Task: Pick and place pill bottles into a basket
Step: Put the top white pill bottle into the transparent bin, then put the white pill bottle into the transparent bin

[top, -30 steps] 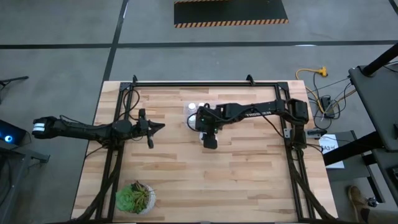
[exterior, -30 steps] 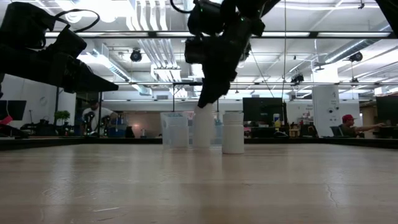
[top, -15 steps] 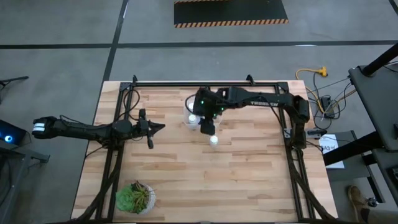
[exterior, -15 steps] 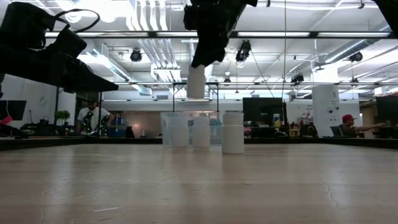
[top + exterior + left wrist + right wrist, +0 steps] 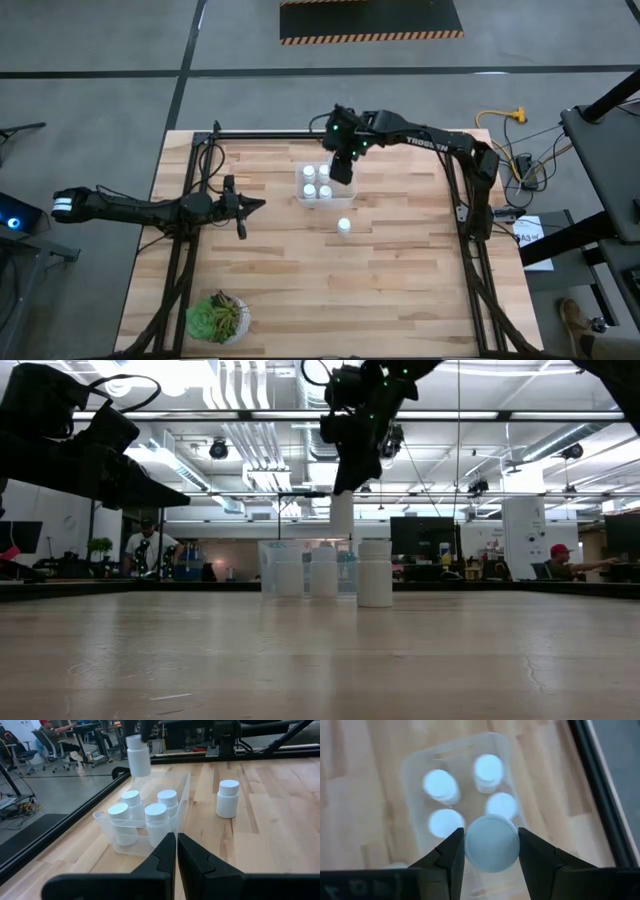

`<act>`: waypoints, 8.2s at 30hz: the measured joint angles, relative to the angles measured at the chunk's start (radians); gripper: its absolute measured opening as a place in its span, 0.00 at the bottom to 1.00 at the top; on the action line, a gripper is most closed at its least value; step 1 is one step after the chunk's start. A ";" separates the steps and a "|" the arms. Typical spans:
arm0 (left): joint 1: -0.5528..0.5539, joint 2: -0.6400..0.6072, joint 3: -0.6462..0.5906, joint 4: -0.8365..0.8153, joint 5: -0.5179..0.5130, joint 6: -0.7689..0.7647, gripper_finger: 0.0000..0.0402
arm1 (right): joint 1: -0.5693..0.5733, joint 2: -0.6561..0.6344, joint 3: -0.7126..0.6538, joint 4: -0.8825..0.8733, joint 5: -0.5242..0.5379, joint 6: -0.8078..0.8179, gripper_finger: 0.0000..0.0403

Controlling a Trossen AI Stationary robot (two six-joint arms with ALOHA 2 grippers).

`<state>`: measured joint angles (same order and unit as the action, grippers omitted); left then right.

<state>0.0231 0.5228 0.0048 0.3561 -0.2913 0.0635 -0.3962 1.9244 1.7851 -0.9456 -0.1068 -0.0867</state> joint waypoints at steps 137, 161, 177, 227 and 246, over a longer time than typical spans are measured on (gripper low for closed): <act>0.000 -0.002 0.000 -0.059 0.000 -0.003 0.00 | 0.320 -0.104 -0.324 0.157 0.004 0.104 0.59; 0.000 -0.002 0.003 -0.058 0.000 -0.004 0.00 | 0.322 -0.103 -0.426 0.151 0.039 0.060 0.67; 0.000 -0.002 0.006 -0.058 0.000 -0.003 0.00 | 0.322 -0.103 -0.473 0.228 0.024 0.049 0.67; 0.000 -0.002 0.006 -0.051 0.000 -0.004 0.00 | 0.321 -0.069 -0.456 0.254 0.006 0.012 0.35; 0.000 -0.002 0.006 -0.051 0.001 -0.004 0.00 | 0.171 -0.113 -0.144 0.017 0.003 -0.043 0.35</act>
<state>0.0228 0.5213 0.0109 0.3050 -0.2907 0.0593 -0.2251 1.8114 1.6415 -0.9289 -0.1038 -0.1293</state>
